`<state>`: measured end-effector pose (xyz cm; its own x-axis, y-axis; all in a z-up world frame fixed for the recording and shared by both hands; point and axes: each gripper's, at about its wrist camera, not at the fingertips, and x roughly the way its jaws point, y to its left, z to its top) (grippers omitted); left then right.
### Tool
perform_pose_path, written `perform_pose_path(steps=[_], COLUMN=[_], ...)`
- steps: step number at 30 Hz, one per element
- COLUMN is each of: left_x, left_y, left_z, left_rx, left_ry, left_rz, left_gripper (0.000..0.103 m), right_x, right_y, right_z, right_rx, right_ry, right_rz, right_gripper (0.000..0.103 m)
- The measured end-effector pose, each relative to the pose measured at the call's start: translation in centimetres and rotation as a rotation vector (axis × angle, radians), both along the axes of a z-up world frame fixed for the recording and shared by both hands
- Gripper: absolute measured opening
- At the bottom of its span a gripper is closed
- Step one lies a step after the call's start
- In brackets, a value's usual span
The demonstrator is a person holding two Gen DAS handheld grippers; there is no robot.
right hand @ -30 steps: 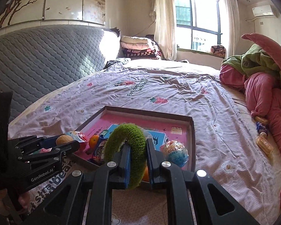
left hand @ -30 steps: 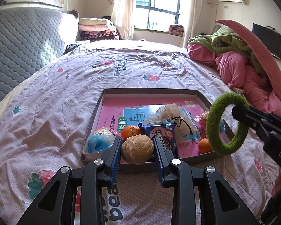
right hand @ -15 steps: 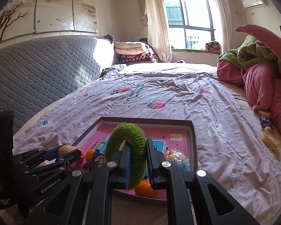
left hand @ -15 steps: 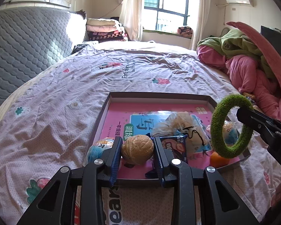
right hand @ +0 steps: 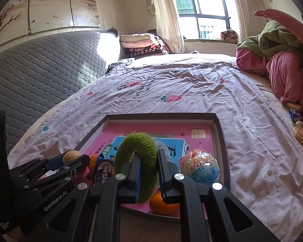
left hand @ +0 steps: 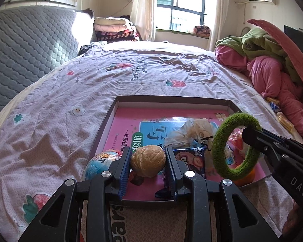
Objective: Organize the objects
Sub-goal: 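Carry the tan ball into the tray with the left tool while the right tool carries the ring over it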
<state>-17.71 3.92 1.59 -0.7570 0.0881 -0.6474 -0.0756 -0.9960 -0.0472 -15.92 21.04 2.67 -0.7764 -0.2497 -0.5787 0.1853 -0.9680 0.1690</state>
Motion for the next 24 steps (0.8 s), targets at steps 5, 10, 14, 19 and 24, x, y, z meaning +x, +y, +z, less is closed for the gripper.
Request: perform_pose_path(steps=[5, 10, 14, 19, 24], left_x=[-0.1, -0.3, -0.5, -0.6, -0.9], left_y=[0.2, 0.1, 0.4, 0.6, 0.7], left_z=[-0.3, -0.7, -1.1, -1.4, -1.7], left_rx=[-0.007, -0.004, -0.018, -0.018, -0.022], left_ry=[-0.003, -0.020, -0.026, -0.030, -0.035], left_rz=[0.002, 0.001, 0.002, 0.002, 0.007], left_gripper=[0.034, 0.034, 0.034, 0.034, 0.034], right_x=[-0.3, -0.4, -0.4, -0.6, -0.7], right_y=[-0.1, -0.2, -0.3, -0.1, 0.3], right_z=[-0.6, -1.3, -1.7, -2.2, -2.5], right_rx=[0.015, 0.036, 0.072, 0.078, 0.080], right_ry=[-0.023, -0.043, -0.047, -0.059, -0.067], right_rz=[-0.008, -0.011, -0.017, -0.023, -0.044], right_gripper=[0.015, 0.015, 0.015, 0.015, 0.016])
